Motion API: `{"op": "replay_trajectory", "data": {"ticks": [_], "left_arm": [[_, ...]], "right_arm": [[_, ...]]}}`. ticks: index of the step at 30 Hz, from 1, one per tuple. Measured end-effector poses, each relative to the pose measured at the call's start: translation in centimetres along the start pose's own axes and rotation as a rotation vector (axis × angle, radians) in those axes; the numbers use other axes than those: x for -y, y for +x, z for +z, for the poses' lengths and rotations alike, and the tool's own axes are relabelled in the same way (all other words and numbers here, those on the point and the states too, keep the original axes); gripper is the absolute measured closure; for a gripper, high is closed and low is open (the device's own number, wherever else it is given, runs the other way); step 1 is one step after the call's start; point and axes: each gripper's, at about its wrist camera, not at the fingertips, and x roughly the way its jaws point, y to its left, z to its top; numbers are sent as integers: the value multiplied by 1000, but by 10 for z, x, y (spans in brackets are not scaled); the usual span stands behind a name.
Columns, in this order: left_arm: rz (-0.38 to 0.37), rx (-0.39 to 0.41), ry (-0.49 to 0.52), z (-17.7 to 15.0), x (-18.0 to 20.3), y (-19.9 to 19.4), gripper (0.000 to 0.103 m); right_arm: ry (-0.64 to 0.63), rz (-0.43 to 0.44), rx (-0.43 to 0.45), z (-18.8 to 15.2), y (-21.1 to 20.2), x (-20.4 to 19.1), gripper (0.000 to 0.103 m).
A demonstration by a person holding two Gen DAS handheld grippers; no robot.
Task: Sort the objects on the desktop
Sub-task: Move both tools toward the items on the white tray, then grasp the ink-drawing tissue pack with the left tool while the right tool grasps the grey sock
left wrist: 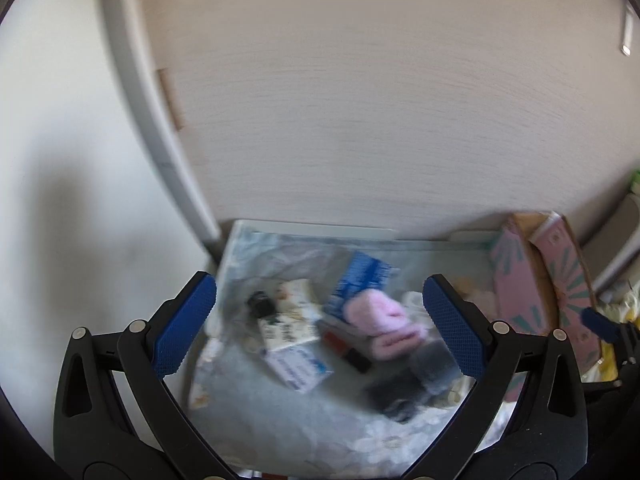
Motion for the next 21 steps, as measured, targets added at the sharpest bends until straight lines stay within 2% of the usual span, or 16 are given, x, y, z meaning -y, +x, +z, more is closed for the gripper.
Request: {"op": "replay_trajectory", "data": {"ticks": [6, 8, 10, 15, 16, 17, 21], "left_arm": [[112, -50, -85, -20, -60, 20, 0], [125, -88, -95, -35, -73, 31, 0], [106, -132, -116, -50, -82, 44, 0], [24, -247, -148, -84, -73, 81, 0], [17, -272, -145, -91, -66, 89, 0], [7, -300, -142, -97, -59, 100, 0], [35, -321, -146, -106, -46, 123, 1]], "right_arm": [[-44, 59, -40, -10, 17, 4, 0], [-53, 76, -67, -14, 26, 3, 0], [-79, 90, -90, -20, 35, -2, 0], [-175, 139, -145, -29, 60, -21, 0], [-341, 236, -185, -32, 66, -25, 0], [-364, 240, -201, -36, 72, -30, 0], [-412, 250, -254, -45, 90, -38, 0]]}}
